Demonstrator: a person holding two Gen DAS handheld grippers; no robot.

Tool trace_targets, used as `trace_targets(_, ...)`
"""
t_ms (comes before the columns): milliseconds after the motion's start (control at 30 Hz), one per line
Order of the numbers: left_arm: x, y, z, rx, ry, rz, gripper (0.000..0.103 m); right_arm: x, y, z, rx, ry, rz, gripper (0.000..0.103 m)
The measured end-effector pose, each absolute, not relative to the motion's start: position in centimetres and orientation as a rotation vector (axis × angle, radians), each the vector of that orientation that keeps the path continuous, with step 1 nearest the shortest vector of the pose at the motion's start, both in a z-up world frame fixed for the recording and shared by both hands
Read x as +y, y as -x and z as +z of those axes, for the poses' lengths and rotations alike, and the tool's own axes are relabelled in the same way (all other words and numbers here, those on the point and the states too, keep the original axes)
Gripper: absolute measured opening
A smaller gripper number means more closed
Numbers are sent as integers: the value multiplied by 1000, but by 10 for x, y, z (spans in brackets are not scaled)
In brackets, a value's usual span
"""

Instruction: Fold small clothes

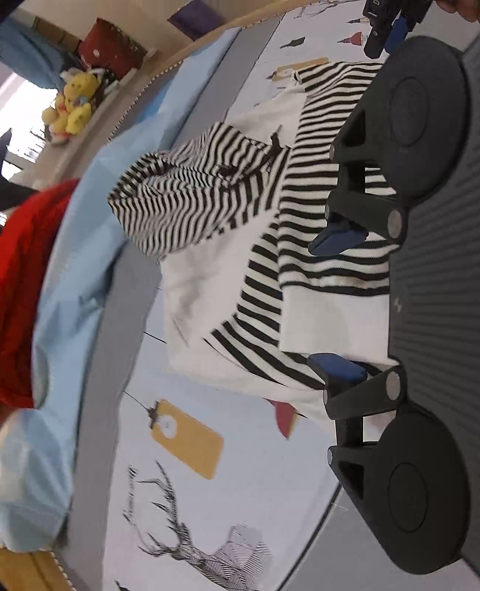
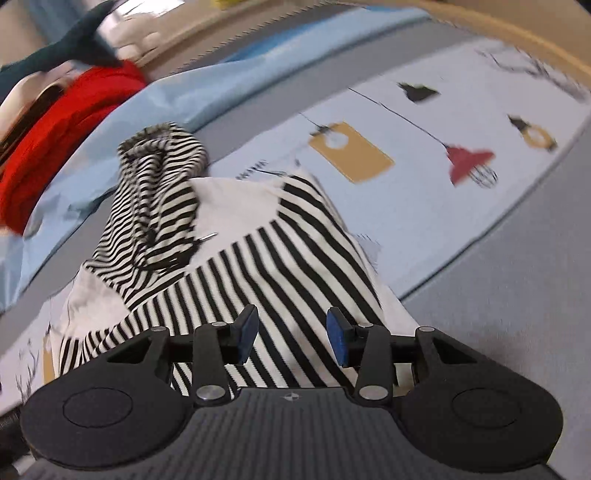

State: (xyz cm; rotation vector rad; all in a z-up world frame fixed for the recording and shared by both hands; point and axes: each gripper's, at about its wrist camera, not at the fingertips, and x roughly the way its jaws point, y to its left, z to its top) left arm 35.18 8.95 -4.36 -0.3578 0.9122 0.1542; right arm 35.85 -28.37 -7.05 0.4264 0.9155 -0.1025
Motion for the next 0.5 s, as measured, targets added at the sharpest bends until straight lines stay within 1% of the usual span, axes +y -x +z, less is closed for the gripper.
trace_targets(167,85,-351,-41,875,348,126,62,-277,-358,-64,915,-387,-52,43)
trace_targets(233,83,-352,-41,862,338,113,49,-277,-358,-63,917,-383,-45,43)
trace_targets(267,82,-352,-41,858,333,106,35,-278,-358,-62,918,-384,-40,43)
trace_targets(300,81,-353,-42,853,329,100,26,-279,-358,-62,919,-391,-35,43)
trace_targets(333,81,-354,-42,847,326,95,22,-281,-358,-62,919,-405,-32,42)
trace_targets(367,80,-355,-41,839,323,95,15,-284,-358,-61,918,-417,-31,41)
trace_targets(433,81,-357,-39,823,326,108,13,-288,-359,-60,910,-429,-27,32)
trace_targets(500,82,-357,-35,807,326,122,13,-294,-359,-58,898,-433,-41,27)
